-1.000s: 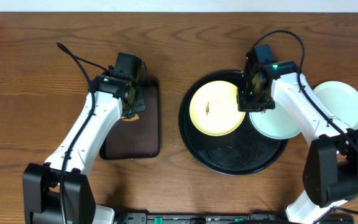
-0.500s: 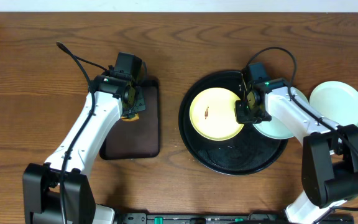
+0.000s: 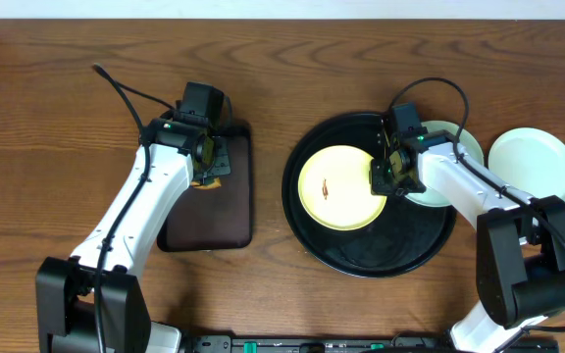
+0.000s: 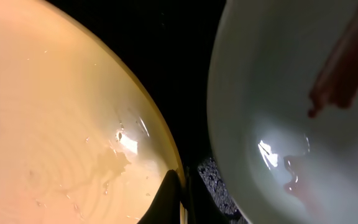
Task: Clean dirty plates on tray and stack at the side
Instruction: 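Close right gripper on the yellow plate rim and hold it, then carry the sponge in left gripper onto the yellow plate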
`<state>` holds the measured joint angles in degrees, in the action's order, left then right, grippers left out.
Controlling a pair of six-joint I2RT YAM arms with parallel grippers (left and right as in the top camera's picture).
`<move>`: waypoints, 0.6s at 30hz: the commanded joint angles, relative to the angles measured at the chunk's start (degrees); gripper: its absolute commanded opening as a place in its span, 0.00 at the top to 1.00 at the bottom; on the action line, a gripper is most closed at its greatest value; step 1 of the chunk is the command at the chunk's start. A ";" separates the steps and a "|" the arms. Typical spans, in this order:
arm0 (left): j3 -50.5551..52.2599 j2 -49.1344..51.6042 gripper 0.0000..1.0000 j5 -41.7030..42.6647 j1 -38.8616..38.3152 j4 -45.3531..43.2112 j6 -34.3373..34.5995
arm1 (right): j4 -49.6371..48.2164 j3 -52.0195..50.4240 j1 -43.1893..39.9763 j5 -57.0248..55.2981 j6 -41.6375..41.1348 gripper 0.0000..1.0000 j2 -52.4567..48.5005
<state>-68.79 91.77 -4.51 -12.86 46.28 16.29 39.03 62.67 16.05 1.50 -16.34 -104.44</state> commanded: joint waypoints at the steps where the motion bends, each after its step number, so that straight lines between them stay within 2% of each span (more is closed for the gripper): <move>1: -1.07 0.07 0.93 1.31 0.15 0.26 -3.87 | 0.66 -1.11 0.50 -1.25 -0.13 0.99 -0.22; 6: -3.63 0.07 0.93 1.90 0.11 2.38 -3.80 | 0.66 -1.11 0.50 -1.25 -0.11 0.99 -0.22; 10: -3.82 0.07 0.93 7.50 -1.16 2.56 -3.56 | 0.63 -1.11 0.50 -1.27 -0.11 0.99 -0.22; 18: -3.52 0.13 0.92 9.66 -10.75 -3.15 0.90 | 0.63 -1.11 0.50 -1.25 -0.11 0.99 -0.22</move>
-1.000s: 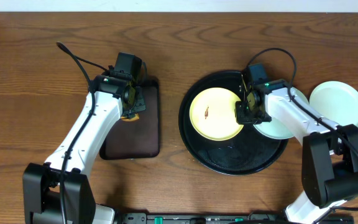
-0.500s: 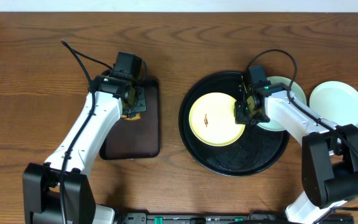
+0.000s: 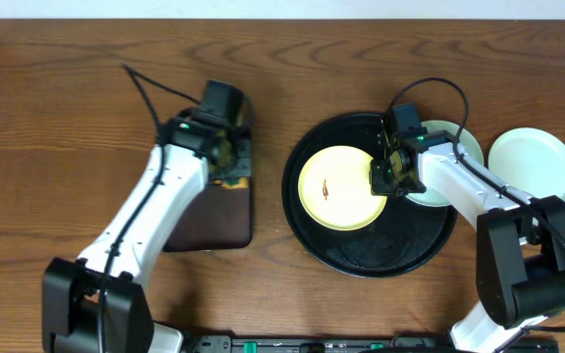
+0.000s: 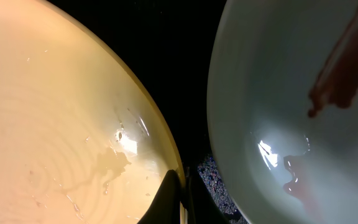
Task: Clean dirty plates on tray and stack at the side
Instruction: 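Carry the sponge in left gripper onto the yellow plate, then scrub the yellow plate with the sponge in left gripper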
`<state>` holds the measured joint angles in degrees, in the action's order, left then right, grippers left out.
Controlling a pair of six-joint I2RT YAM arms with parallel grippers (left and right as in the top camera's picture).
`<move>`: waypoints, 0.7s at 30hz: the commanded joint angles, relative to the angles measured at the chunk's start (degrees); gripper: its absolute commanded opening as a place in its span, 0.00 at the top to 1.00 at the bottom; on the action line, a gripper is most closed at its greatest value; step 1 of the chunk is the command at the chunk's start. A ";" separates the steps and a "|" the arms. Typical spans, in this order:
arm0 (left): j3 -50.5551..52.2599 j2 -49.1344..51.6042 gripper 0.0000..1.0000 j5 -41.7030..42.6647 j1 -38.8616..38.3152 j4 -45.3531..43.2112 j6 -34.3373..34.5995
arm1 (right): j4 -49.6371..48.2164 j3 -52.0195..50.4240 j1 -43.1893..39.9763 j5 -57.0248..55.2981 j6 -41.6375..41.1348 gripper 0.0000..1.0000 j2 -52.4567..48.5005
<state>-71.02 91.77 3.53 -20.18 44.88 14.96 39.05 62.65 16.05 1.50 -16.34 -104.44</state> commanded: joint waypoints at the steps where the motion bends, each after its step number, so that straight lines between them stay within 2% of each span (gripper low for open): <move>1: -1.20 0.26 0.93 1.62 -5.20 -3.34 3.10 | 0.61 -1.09 0.50 -1.25 -0.11 0.99 -0.22; 6: -0.83 4.09 0.93 1.57 -13.05 -11.34 9.14 | 0.66 -1.09 0.50 -1.22 -0.13 0.99 -0.22; 15: -0.83 14.95 0.93 0.76 -17.70 -20.50 9.14 | 0.81 -1.11 0.50 -1.22 -0.11 0.99 -0.24; 21: -0.83 20.26 0.92 0.20 -18.99 -22.05 9.11 | 0.94 -1.11 0.50 -1.22 -0.11 0.99 -0.22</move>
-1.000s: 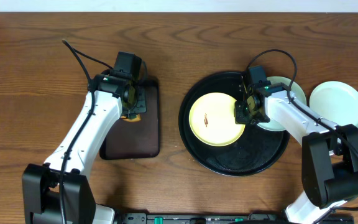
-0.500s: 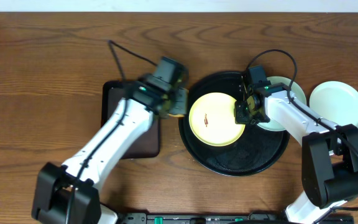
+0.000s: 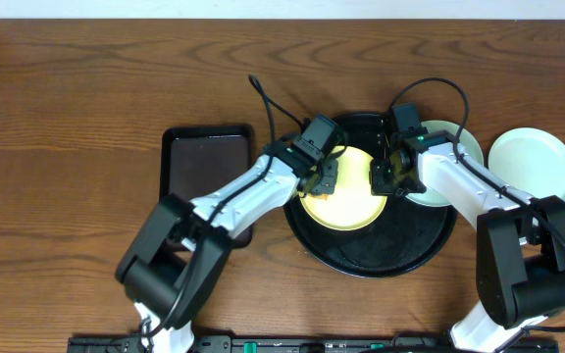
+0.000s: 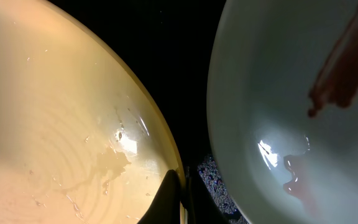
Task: Clean dirty plates on tray and stack at the side
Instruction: 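Scrub the yellow plate with the sponge in left gripper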
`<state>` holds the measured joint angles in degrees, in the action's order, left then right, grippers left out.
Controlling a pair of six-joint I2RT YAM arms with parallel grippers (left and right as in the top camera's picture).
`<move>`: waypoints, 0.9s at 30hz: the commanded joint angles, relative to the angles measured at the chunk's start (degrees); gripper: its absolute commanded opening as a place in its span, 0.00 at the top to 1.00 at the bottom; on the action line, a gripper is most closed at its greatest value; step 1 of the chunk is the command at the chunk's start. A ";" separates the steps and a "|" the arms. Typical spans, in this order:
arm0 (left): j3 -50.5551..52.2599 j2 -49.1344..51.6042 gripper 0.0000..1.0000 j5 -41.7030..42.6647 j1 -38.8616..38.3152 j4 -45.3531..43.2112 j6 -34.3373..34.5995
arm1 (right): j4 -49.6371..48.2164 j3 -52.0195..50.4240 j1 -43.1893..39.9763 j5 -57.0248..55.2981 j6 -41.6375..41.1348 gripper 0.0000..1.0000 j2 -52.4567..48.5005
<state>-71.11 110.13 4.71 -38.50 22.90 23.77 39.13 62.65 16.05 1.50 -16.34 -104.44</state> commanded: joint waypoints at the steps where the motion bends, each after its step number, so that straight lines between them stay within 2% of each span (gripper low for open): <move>1: -0.74 2.73 0.92 -1.40 -0.79 0.02 0.31 | 0.90 -1.09 0.50 -1.22 -0.11 0.99 -0.22; 5: -0.74 5.92 0.92 -0.76 -0.85 0.15 0.35 | 0.90 -1.09 0.50 -1.22 -0.11 0.99 -0.22; 11: -0.74 10.93 0.92 5.60 -1.49 -0.13 0.35 | 0.90 -1.11 0.55 -1.18 -0.13 0.99 -0.24; 15: -0.74 11.72 0.92 12.50 -1.88 -0.85 0.33 | 0.90 -1.11 0.55 -1.20 -0.13 0.99 -0.24; 24: -2.25 11.02 0.92 36.13 -1.29 -4.37 1.99 | 0.74 -1.11 0.55 -1.20 -0.13 0.99 -0.24; 27: -4.33 8.37 0.92 39.93 0.57 -4.35 2.62 | 0.72 -1.11 0.55 -1.20 -0.13 0.99 -0.24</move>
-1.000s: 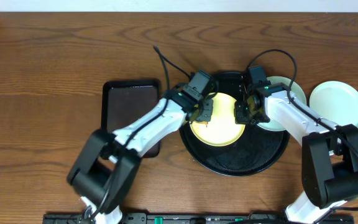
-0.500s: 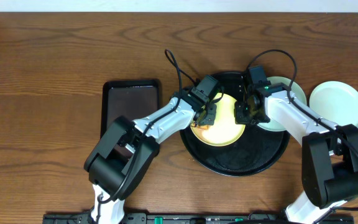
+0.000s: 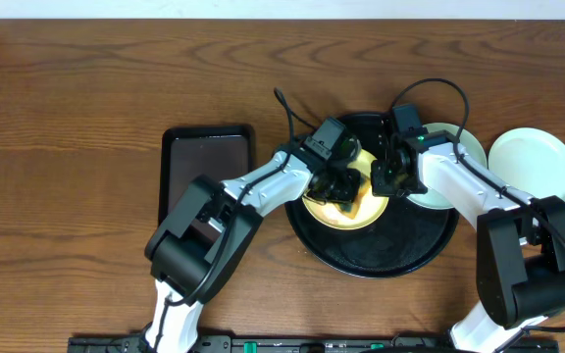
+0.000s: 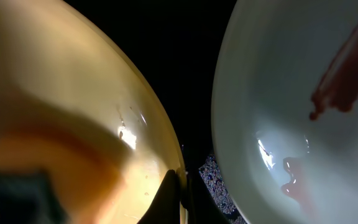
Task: Clean dirty plates on tray and stack at the side
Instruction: 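Scrub the yellow plate with the sponge in left gripper, then move the sponge back over the small black tray with left gripper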
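A yellow plate (image 3: pixel 314 209) (image 4: pixel 73 68) lies in the round black tray (image 3: pixel 381 250). My right gripper (image 3: pixel 383 178) (image 4: pixel 180 186) is shut on the plate's right rim. My left gripper (image 3: pixel 337 179) is over the middle of the plate, shut on a brown-orange sponge (image 3: pixel 347 193), which shows blurred on the plate (image 4: pixel 61 146) in the right wrist view. A pale green plate (image 3: pixel 446 162) (image 4: pixel 291 99) with red smears (image 4: pixel 344 68) sits at the tray's right edge, beside the yellow one.
Another pale green plate (image 3: pixel 530 164) lies on the wooden table right of the tray. A dark rectangular tray (image 3: pixel 207 181) sits to the left, with the left arm stretched across the gap between it and the round tray.
My left gripper with the sponge has moved from the yellow plate's upper left edge further onto its middle. The sponge now shows in the right wrist view. The right gripper has kept its hold.
My left gripper was over the rectangular tray at the left, an orange sponge at it, then near that tray's top. Later it reached the yellow plate's left edge, and now it is on the plate's middle. All along the right gripper stayed shut on the plate's rim.
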`<state>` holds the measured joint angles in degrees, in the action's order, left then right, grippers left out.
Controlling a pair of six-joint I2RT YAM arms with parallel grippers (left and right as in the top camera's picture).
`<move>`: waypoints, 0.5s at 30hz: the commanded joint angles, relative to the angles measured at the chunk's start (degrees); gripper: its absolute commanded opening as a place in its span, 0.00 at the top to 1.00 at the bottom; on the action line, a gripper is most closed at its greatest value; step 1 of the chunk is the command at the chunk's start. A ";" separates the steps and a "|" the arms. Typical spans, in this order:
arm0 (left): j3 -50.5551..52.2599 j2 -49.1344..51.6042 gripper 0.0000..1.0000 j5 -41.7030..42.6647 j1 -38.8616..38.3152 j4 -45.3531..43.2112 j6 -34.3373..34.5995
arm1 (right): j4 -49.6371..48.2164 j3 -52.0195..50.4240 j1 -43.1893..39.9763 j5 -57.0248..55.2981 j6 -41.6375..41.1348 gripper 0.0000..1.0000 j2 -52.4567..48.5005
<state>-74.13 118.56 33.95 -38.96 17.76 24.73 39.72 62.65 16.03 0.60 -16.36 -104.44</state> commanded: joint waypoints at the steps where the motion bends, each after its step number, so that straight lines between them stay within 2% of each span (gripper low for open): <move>1: -1.84 -1.66 0.92 10.73 1.95 0.90 2.62 | 0.13 -1.11 0.57 -0.31 -0.11 0.99 -0.24; 7: -2.51 -15.41 0.92 9.31 9.03 2.95 3.67 | 0.26 -1.11 0.57 -0.28 -0.11 0.99 -0.24; 11: -2.51 -24.74 0.92 -1.40 14.23 12.20 2.29 | 0.26 -1.11 0.57 -0.28 -0.11 0.99 -0.24; 15: -2.49 -30.01 0.92 -20.46 18.14 24.09 -1.27 | 0.26 -1.11 0.57 -0.11 -0.11 0.97 -0.24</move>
<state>-76.60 90.06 30.04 -22.61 37.26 26.41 39.72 62.61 16.05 0.60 -16.36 -104.44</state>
